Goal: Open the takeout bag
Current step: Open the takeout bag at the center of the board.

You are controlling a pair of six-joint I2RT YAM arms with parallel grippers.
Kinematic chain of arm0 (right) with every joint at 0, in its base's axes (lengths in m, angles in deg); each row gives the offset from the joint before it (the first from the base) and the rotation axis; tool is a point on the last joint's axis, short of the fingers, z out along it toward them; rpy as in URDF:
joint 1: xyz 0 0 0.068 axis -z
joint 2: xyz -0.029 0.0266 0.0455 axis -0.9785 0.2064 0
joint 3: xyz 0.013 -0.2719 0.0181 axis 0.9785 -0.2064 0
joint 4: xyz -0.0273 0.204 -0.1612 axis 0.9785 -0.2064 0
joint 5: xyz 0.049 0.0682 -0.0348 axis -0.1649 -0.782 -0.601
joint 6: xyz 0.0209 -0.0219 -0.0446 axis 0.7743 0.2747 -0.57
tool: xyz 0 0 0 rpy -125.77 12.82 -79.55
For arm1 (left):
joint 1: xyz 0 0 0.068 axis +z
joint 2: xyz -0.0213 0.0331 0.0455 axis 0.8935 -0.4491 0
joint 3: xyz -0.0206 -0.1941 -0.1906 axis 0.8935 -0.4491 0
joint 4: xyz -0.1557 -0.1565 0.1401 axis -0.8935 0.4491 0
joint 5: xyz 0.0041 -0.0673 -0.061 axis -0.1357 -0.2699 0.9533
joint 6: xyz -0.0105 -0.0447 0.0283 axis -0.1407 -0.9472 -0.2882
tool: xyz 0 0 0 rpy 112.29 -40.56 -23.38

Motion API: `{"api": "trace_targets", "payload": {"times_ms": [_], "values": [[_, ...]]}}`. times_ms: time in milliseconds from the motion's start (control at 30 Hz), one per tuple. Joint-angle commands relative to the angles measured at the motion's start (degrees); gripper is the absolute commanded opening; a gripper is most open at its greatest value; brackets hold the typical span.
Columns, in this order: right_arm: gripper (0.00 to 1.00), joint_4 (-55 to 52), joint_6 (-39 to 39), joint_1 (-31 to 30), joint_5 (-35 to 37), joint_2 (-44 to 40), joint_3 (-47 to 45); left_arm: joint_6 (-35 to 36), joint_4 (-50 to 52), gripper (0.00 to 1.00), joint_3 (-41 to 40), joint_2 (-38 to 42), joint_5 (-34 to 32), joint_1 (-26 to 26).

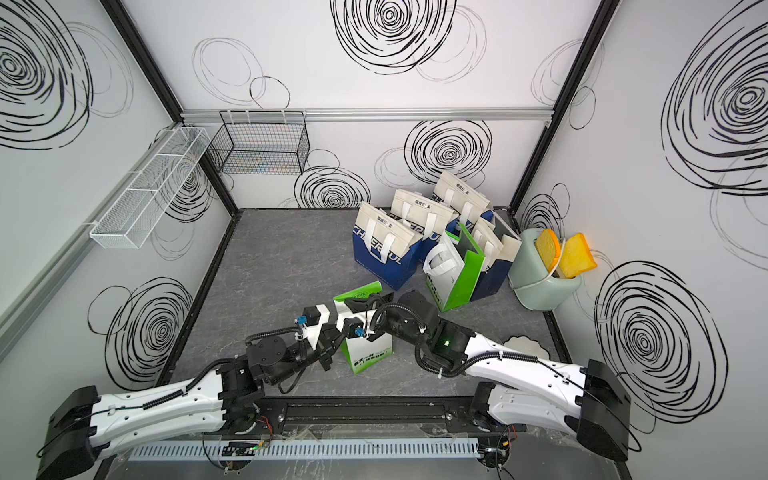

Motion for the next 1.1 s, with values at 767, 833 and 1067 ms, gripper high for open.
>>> {"api": "trace_targets", "payload": {"times_ms": [767,833,1067], "values": [[0.0,-11.92,9.49,6.95,-6.31,0.05,12.64,0.17,5.12,0.0,2.84,1.37,-0.33,-0.79],[0.0,-13.93,7.81,7.08,-6.22,0.67,13.68,0.3,6.36,0.0,3.34,1.67,-0.84,-0.79],[0.0,-15.67,5.04,7.47,-7.21,1.01,15.35,0.65,8.41,0.0,3.98,3.29,-2.05,-0.76]]}}
